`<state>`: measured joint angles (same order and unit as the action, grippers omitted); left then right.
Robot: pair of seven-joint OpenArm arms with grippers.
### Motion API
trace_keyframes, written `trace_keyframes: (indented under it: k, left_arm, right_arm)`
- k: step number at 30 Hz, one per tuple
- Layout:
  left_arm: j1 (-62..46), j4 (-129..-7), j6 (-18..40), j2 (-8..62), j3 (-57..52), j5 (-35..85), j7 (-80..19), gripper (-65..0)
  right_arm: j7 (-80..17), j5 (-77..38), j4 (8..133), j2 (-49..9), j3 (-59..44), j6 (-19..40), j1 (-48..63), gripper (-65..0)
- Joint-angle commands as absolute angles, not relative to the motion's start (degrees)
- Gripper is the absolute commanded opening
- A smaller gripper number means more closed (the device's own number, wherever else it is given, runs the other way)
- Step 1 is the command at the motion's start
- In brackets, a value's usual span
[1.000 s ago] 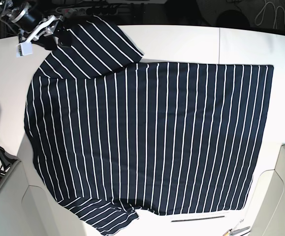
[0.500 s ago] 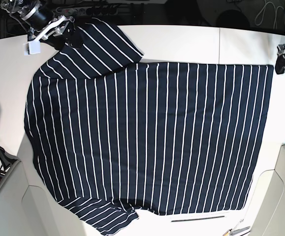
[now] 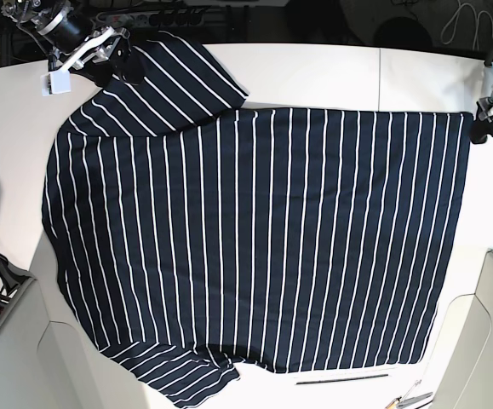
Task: Fold the T-shirt properly
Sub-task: 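Move both grippers down to the shirt's shoulder corners and grasp them, then lift the shoulder corners and pull them toward the robot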
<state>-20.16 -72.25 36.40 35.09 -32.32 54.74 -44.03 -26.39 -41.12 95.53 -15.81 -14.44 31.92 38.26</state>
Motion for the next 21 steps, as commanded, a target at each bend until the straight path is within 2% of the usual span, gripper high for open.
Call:
trace_keyframes:
  k: [1, 4, 11, 18, 19, 21]
  left_arm:
    - [-20.2, -72.7, 37.7, 36.0, -32.6, 56.4, -46.3, -21.1]
    - [-20.4, -72.7, 38.9, 35.6, -32.6, 58.1, -49.5, -21.1]
    - [-21.9, -72.7, 40.0, 35.4, -31.0, 58.0, -49.1, -21.2]
    - [-22.1, -72.7, 40.0, 35.4, -25.5, 58.0, -49.1, -22.4]
    - [-22.0, -72.7, 40.0, 35.4, -24.9, 58.0, -49.1, -25.5]
    - [-22.0, -72.7, 40.0, 35.4, -24.3, 58.0, -49.1, -37.5]
  right_arm:
    - [-26.8, -40.9, 96.0, -16.1, -14.5, 31.7, 38.8, -27.7]
    - [-26.8, -41.0, 96.0, -16.2, -14.5, 31.7, 38.7, -27.7]
    - [-26.8, -42.8, 96.0, -15.8, -14.5, 32.0, 38.7, -27.7]
    - [-27.0, -44.0, 96.0, -13.0, -14.5, 32.5, 38.7, -27.7]
    - [-27.0, -43.9, 96.0, -12.6, -14.5, 32.6, 38.7, -27.7]
    - [-27.0, -43.9, 96.0, -12.2, -14.5, 32.6, 38.7, -27.8]
